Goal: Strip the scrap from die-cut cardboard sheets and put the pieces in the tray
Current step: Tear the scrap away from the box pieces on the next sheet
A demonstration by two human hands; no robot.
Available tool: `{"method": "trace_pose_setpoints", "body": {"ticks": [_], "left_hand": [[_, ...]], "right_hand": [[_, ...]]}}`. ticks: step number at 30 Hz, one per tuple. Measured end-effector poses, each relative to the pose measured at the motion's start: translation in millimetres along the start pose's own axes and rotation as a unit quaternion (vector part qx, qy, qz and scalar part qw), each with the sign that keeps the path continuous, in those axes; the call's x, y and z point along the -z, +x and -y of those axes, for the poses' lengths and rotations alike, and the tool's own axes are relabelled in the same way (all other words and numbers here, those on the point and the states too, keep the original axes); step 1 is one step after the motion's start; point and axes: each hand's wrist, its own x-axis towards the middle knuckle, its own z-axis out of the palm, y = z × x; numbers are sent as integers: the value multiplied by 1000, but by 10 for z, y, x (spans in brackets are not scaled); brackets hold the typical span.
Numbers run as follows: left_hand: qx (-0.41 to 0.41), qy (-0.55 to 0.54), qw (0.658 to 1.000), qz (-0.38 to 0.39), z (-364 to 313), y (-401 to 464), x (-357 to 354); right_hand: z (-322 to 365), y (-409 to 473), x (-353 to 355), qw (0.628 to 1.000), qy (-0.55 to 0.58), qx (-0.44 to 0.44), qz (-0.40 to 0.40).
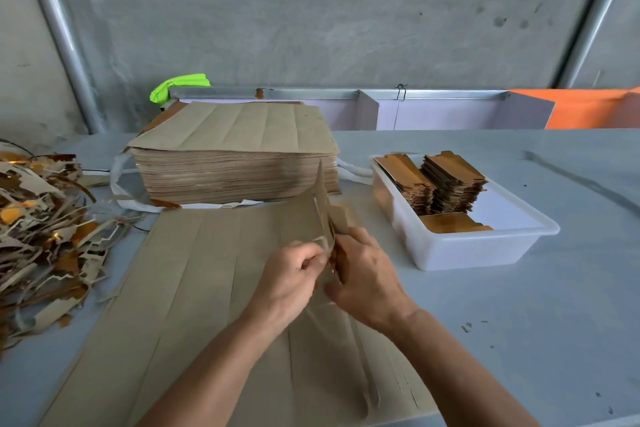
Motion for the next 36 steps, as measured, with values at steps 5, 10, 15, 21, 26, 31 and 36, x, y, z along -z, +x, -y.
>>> {"method": "trace_pose_setpoints", "body": {"ticks": [5, 10, 15, 21, 26, 31, 36], "left_hand": [[-100, 196, 975, -21, -68, -47, -33], [-58, 185, 974, -119, -68, -30, -23], [27, 62, 993, -95, -66, -18, -118], [-41, 62, 990, -116, 36, -7, -85], [-117, 117, 980, -111, 13, -24, -117], [-24, 46, 989, -136, 95, -5, -40], [178, -149, 963, -135, 286, -70, 10]], "right_hand": [[76, 89, -123, 998, 17, -28, -58], [-9, 112, -97, 989, 61, -57, -122], [-86, 27, -112, 983, 65, -100, -136], [-130, -13, -16, 994, 49, -46, -90], [-25, 58, -63, 994, -70, 23, -76], [-73, 70, -80, 993, -92, 13, -73], [-150, -15, -138, 998, -9, 8, -60]]}}
